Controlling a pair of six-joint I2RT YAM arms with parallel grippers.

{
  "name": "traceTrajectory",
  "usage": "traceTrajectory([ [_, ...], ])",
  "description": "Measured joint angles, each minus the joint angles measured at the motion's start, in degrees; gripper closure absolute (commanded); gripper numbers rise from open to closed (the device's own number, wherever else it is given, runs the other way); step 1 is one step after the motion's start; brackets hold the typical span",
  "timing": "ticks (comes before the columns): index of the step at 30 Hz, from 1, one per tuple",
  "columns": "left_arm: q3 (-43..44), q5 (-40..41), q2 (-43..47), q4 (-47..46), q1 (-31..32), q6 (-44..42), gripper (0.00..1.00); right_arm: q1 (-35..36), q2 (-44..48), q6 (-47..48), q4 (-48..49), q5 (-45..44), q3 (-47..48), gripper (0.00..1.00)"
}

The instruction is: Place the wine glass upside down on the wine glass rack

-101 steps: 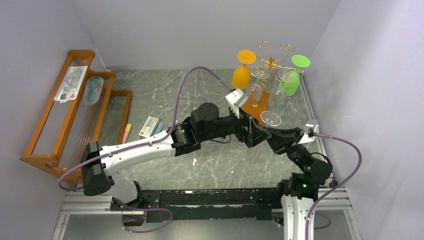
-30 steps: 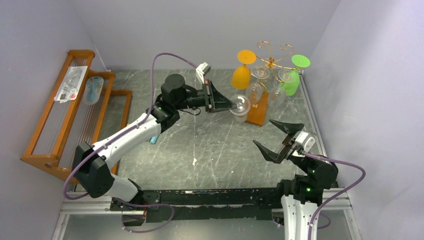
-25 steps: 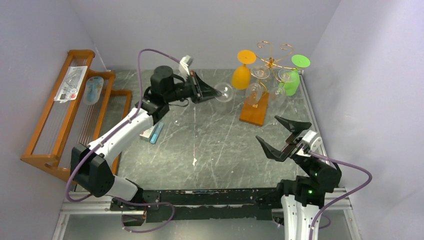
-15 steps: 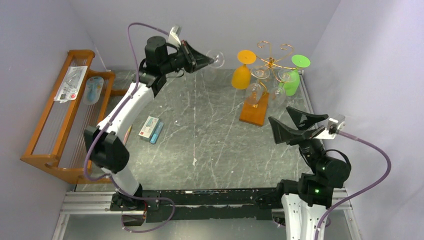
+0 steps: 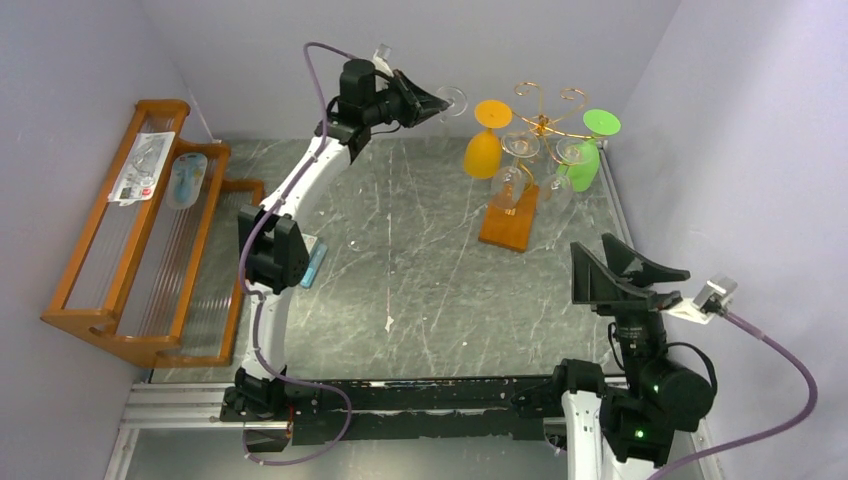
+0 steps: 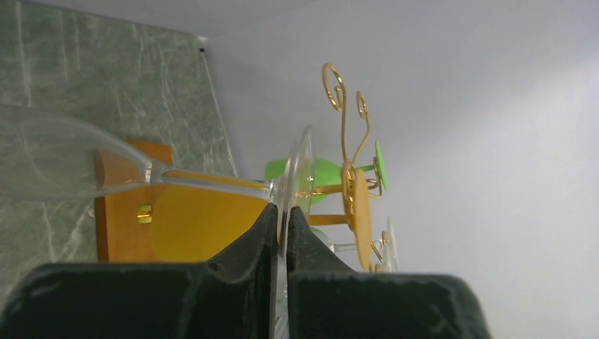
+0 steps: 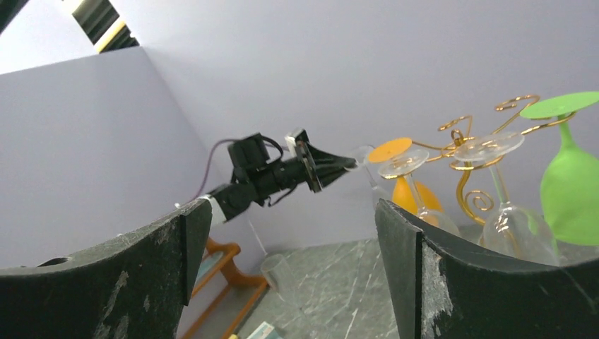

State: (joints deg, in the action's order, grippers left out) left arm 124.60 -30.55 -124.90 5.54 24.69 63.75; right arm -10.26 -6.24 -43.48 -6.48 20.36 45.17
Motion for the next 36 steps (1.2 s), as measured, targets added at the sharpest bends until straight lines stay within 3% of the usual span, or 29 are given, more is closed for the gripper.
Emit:
traceTrajectory([
  [8, -2.14, 1.03, -2.86, -8.7, 2.73, 8.0, 0.95, 0.0, -3.23, -0.87, -8.31, -5.29, 5.22, 0.19],
  [17, -4.66, 2.01, -2.1, -15.61, 2.99, 11.37, 0.95, 0.0, -31.63, -1.29, -10.8, 3.93, 16.9, 0.26],
  [25, -6.51, 2.1, -0.31, -19.52, 1.57, 13.07, 0.95, 0.96, -56.3, -0.79, -8.9, 10.84, 36.72, 0.26],
  [36, -12.0, 1.53, 5.7, -21.59, -0.79, 15.26, 0.95, 20.52, -84.02, 7.21, -14.43, 2.97, 70.42, 0.26],
])
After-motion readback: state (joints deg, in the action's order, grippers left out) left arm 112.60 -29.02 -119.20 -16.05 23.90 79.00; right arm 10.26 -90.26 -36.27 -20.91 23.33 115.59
